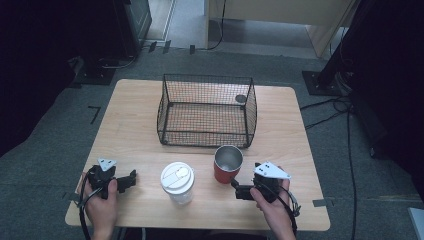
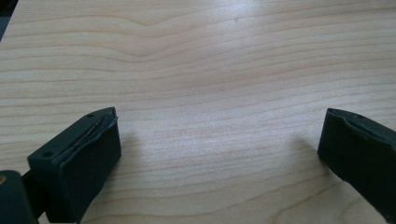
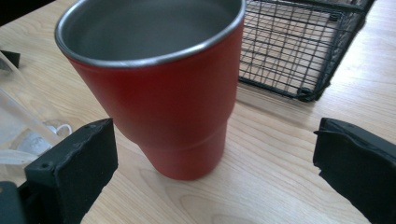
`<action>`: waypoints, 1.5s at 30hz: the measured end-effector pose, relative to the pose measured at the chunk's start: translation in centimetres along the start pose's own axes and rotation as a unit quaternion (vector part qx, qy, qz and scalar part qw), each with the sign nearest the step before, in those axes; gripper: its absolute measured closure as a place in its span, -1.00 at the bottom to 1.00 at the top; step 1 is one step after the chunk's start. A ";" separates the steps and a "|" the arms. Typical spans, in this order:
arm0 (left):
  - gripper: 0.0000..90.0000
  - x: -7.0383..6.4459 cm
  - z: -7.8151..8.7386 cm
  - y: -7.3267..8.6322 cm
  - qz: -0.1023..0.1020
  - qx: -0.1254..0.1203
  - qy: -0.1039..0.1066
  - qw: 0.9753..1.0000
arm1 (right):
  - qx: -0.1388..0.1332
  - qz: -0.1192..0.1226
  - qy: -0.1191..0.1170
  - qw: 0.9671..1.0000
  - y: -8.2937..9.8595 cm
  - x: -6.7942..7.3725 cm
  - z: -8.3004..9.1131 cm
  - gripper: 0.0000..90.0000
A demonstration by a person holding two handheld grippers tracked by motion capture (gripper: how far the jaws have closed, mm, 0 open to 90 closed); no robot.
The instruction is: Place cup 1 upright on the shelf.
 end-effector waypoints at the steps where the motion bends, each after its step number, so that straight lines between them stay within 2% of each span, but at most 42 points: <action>1: -1.00 0.0 0.0 0.0 0.000 0.000 0.000 1.000 | 0.000 0.000 -0.001 1.000 -0.1 0.1 -0.1 -1.00; 15: -1.00 0.0 0.0 0.0 0.000 0.000 0.000 1.000 | -0.006 0.005 -0.019 1.000 -1.4 1.4 -1.5 -1.00; 19: -1.00 0.0 0.0 0.0 0.000 0.000 0.000 1.000 | -0.010 0.005 -0.015 1.000 -1.7 1.5 -1.8 -0.95; 45: -1.00 0.0 0.0 0.0 0.000 0.000 0.000 1.000 | -0.011 -0.005 -0.011 1.000 -2.8 1.8 -4.2 -0.93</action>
Point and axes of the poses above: each handheld gripper's, and its own axes: z roughly backward along the jaws, y roughly out of its underside, x roughly to its left, the point moved 6 cm from there along -z, roughly forward along the jaws, and after that the axes turned 12 degrees about -y, right-handed, at the moved point
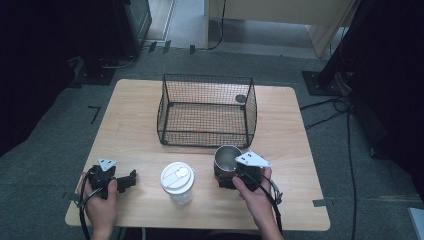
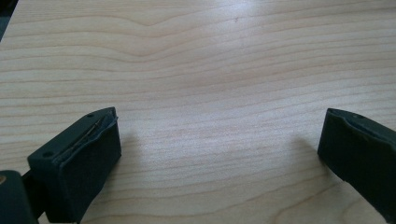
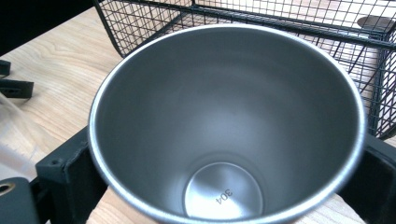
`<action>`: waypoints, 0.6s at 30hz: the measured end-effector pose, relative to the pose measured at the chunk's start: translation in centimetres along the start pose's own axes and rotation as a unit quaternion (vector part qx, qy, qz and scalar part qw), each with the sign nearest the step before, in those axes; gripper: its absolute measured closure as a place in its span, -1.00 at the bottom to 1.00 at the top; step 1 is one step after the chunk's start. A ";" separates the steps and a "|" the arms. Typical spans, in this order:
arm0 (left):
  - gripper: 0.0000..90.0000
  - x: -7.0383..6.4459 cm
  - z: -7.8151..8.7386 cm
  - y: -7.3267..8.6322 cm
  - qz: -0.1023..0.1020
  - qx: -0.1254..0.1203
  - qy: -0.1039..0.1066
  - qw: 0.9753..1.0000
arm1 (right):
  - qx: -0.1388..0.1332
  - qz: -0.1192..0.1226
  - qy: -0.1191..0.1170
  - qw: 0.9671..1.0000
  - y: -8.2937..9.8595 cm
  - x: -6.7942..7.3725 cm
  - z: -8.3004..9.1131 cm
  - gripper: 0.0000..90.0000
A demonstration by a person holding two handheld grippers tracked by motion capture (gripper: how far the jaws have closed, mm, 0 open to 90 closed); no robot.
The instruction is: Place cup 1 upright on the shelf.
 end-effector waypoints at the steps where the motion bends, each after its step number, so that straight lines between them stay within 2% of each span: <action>1: -1.00 0.0 0.0 0.0 0.000 0.000 0.000 1.000 | 0.000 -0.001 0.001 1.000 0.0 0.0 -0.1 -0.93; 11: -1.00 0.0 0.0 0.0 0.000 0.000 0.000 1.000 | 0.002 -0.007 0.009 1.000 0.0 -0.1 -0.6 -0.93; 18: -1.00 0.0 0.0 0.0 0.000 0.000 0.000 1.000 | 0.003 0.000 0.019 1.000 -0.1 -0.1 -0.9 -0.90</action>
Point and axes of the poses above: each handheld gripper's, and its own axes: z roughly backward along the jaws, y roughly out of its underside, x roughly to its left, the point moved 6 cm from there along -z, roughly forward along the jaws, and after that the axes turned 12 degrees about -y, right-handed, at the moved point
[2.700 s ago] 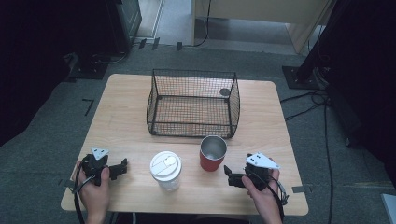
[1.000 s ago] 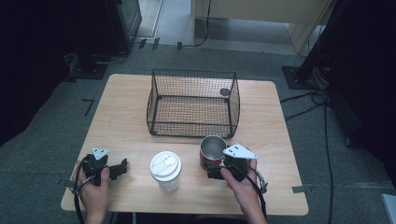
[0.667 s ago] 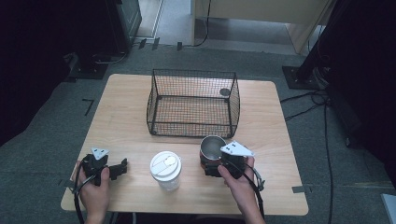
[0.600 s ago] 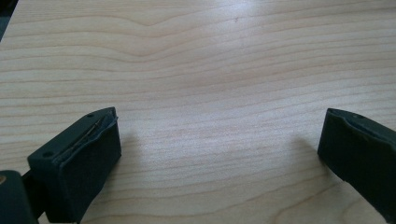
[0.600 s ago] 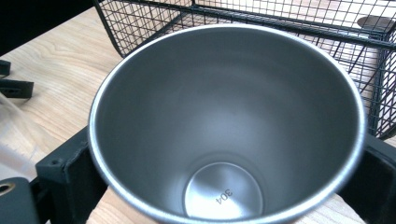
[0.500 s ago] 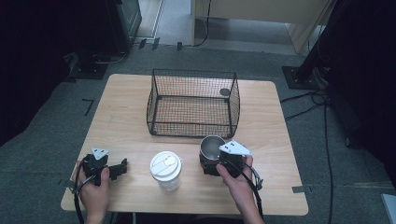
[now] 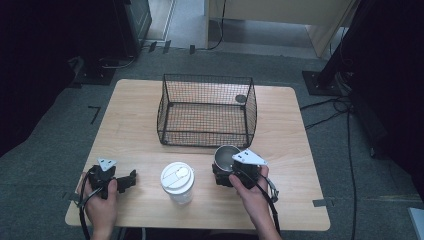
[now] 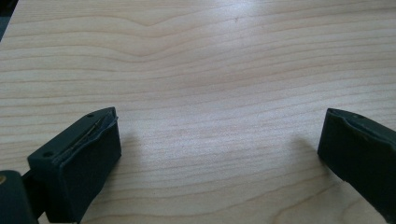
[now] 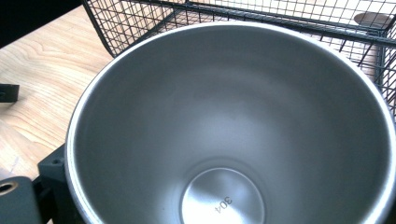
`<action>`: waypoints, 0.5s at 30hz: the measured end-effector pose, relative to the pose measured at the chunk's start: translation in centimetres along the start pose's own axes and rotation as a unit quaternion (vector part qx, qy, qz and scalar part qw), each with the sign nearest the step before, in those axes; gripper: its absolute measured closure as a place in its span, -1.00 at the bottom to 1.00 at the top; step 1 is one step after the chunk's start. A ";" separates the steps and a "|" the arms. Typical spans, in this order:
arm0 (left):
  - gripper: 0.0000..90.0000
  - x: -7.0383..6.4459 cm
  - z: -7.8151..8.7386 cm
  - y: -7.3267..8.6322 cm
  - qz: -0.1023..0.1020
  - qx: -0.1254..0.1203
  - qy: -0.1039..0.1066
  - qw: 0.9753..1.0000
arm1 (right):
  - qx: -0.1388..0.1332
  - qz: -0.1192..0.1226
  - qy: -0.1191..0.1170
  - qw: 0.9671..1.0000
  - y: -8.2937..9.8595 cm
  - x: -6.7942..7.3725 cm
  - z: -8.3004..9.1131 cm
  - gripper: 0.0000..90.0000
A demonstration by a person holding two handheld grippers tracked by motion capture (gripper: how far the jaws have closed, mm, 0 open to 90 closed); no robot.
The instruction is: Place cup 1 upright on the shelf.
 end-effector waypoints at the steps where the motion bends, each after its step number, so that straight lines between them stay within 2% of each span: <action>1: -1.00 0.0 0.0 0.0 0.000 0.000 0.000 1.000 | 0.000 0.000 0.000 1.000 0.0 0.0 0.0 -0.90; 3: -1.00 0.0 0.0 0.0 0.000 0.000 0.000 1.000 | -0.004 0.007 0.009 1.000 -0.1 0.0 0.0 -0.88; 9: -1.00 0.0 0.0 0.0 0.000 0.000 0.000 1.000 | -0.017 0.000 0.018 1.000 -0.4 -0.3 0.3 -0.85; 15: -1.00 0.0 0.0 0.0 0.000 0.000 0.000 1.000 | -0.026 0.002 0.025 0.999 -0.8 -0.3 0.7 -0.85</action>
Point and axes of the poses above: each handheld gripper's, and its own axes: z roughly backward along the jaws, y roughly out of its underside, x roughly to its left, the point moved 6 cm from there along -z, roughly forward along the jaws, and after that the axes turned 12 degrees about -y, right-handed, at the moved point
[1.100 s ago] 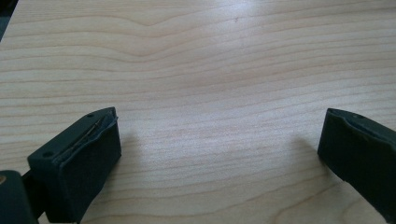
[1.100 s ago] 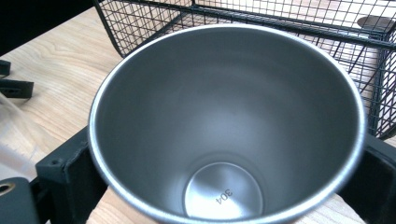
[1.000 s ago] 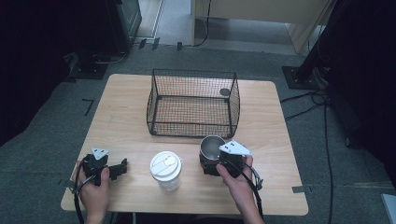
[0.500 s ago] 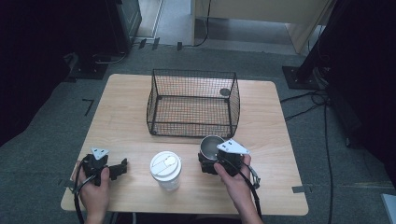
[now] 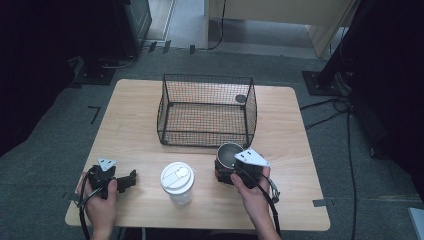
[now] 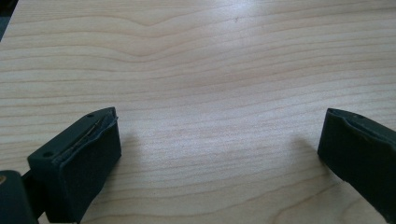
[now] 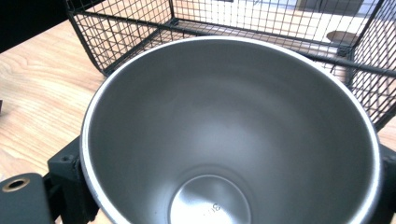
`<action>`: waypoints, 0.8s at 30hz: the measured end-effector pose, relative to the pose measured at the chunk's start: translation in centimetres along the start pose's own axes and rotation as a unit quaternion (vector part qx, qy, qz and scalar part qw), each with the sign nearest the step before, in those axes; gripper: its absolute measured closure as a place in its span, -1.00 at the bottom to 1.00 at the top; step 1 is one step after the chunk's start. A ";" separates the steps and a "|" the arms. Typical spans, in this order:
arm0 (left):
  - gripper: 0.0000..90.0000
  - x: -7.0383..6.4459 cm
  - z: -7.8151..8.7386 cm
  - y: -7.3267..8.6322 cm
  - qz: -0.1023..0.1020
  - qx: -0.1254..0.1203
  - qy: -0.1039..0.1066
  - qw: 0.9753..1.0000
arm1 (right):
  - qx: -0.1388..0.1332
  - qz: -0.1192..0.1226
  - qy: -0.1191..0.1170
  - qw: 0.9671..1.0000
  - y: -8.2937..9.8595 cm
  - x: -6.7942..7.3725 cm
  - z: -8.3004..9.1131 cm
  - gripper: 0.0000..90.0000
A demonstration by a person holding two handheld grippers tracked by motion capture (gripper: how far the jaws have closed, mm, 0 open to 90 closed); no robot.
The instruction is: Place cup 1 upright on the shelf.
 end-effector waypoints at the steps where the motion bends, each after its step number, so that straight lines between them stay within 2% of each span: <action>1: -1.00 0.0 0.0 0.0 0.000 0.000 0.000 1.000 | -0.002 -0.001 0.000 1.000 -0.1 0.0 0.1 -0.84; 12: -1.00 0.0 0.0 0.0 0.001 0.000 0.000 1.000 | -0.022 0.009 -0.011 1.000 -2.3 0.7 1.2 -0.84; 24: -1.00 0.0 0.0 0.0 0.001 0.000 0.000 1.000 | -0.045 0.025 -0.011 0.999 -5.0 1.1 2.1 -0.84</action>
Point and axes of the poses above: each handheld gripper's, and its own axes: z roughly backward along the jaws, y roughly out of its underside, x roughly to its left, the point moved 6 cm from there along -z, roughly forward along the jaws, and after that the axes turned 12 degrees about -y, right-handed, at the moved point
